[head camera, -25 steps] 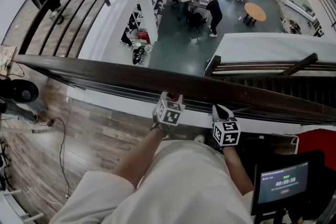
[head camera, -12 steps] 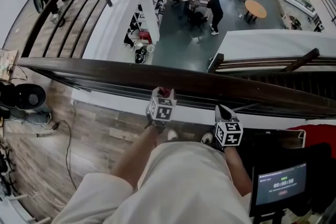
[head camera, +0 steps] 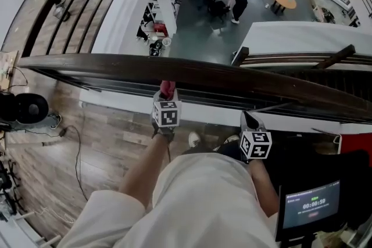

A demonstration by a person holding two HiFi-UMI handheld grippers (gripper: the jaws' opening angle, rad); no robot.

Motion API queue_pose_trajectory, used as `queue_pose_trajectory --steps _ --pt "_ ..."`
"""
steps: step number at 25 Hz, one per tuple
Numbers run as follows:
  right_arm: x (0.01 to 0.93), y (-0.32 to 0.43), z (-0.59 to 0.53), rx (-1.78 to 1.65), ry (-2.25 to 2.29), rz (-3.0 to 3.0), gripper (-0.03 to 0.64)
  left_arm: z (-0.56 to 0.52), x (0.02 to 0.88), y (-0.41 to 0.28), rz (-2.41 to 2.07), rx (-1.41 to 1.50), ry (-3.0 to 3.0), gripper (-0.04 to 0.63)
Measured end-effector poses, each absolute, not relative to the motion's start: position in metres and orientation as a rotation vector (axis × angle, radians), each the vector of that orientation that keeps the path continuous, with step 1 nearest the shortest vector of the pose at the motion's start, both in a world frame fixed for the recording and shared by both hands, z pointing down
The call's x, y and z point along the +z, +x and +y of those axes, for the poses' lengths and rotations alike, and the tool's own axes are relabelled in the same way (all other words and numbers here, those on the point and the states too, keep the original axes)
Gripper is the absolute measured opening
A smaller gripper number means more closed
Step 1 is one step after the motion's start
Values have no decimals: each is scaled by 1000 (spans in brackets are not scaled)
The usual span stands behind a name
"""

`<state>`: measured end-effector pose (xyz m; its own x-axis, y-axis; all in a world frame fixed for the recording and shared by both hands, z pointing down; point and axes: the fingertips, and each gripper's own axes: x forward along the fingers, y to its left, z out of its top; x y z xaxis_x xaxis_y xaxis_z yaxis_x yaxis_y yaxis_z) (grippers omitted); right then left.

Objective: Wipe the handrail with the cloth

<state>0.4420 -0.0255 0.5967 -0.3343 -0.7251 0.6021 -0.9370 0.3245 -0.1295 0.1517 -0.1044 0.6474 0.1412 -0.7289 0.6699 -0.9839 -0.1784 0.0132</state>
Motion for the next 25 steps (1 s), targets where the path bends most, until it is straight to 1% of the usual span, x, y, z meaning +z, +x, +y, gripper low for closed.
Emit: queue_pose_trajectory --steps 3,9,13,18,25 --pt "596 438 -24 659 1460 -2167 3 -86 669 140 -1586 804 1886 90" --pt "598 436 -19 664 1429 -2191 3 -59 702 123 -1392 1030 1728 92" --pt "595 448 -25 666 1455 -2186 3 -71 698 141 -1368 996 1794 92" --pt "590 472 -27 685 1494 -2187 3 -77 686 151 -1408 1076 1761 92" --pt "594 511 -23 742 1588 -2151 3 -80 683 173 -1408 1075 1828 92"
